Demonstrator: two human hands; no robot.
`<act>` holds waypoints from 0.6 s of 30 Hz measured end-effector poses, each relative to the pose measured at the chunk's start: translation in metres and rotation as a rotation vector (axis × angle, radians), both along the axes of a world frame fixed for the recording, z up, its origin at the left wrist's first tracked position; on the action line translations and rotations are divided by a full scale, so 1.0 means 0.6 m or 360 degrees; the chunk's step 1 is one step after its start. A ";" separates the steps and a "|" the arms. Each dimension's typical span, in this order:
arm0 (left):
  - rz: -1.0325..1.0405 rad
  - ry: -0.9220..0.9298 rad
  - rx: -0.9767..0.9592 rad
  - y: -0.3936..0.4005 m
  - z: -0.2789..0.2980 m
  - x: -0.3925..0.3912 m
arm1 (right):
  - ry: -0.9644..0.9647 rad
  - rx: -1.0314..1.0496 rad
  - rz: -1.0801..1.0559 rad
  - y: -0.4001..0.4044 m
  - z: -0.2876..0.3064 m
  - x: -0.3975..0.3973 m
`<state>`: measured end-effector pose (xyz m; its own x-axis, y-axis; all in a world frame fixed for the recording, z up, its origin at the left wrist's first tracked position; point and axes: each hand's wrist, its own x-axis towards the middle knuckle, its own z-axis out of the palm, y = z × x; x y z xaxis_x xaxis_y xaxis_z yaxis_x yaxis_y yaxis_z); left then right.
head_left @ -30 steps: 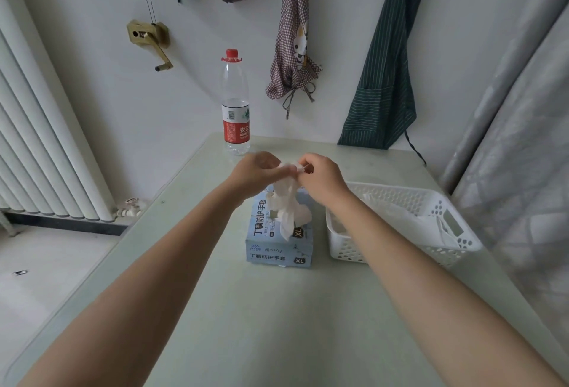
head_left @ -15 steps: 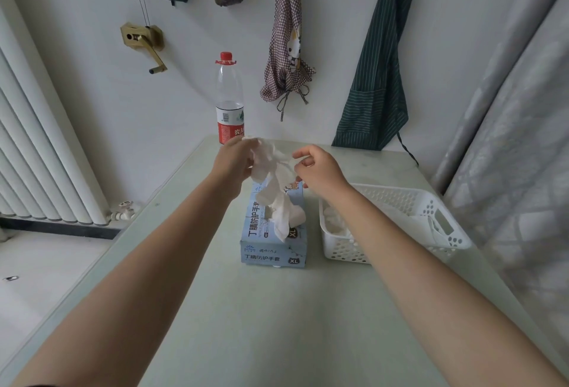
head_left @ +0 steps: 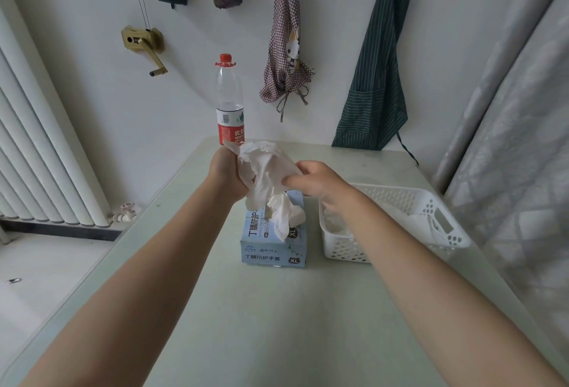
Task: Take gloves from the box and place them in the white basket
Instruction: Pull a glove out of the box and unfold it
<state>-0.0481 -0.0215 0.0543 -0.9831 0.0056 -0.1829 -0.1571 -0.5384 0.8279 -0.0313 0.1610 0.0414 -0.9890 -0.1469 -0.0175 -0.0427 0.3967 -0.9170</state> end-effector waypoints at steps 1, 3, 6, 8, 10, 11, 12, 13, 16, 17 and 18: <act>0.0062 -0.0026 -0.0211 0.001 0.002 0.000 | 0.0006 -0.0027 -0.0030 0.001 0.000 0.000; 0.0159 -0.0049 -0.0735 0.000 0.000 -0.005 | 0.0000 -0.0180 -0.0130 0.005 0.005 -0.001; 0.0402 -0.0014 -0.1212 -0.001 -0.004 -0.006 | -0.0022 -0.0539 -0.0223 0.014 0.028 0.001; 0.0451 -0.0023 -0.1143 -0.002 -0.006 -0.002 | -0.0002 -0.0723 -0.0204 0.015 0.048 0.004; 0.0405 0.0135 -0.1241 0.005 -0.006 0.005 | 0.0027 -0.0740 -0.0175 0.009 0.067 0.008; 0.0342 0.0257 -0.1175 0.009 -0.003 0.009 | 0.0038 -0.0696 -0.0160 0.006 0.075 0.010; 0.0246 0.0394 -0.1070 0.015 0.002 0.013 | 0.0045 -0.0635 -0.0146 0.002 0.082 0.012; 0.0123 0.0521 -0.0966 0.020 0.008 0.019 | 0.0050 -0.0560 -0.0135 -0.001 0.088 0.014; -0.0268 0.0760 -0.0941 0.035 0.018 0.028 | 0.0060 -0.0410 -0.0158 -0.008 0.097 0.021; -0.0324 0.0776 -0.1000 0.041 0.021 0.033 | 0.0061 -0.0401 -0.0173 -0.007 0.098 0.022; -0.0337 0.0781 -0.1057 0.045 0.022 0.036 | 0.0059 -0.0399 -0.0181 -0.005 0.099 0.024</act>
<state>-0.0264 0.0057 0.0674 -0.9423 0.2403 0.2331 0.2594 0.0835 0.9622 -0.0171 0.1578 0.1008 -0.9987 -0.0302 0.0416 -0.0460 0.1619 -0.9857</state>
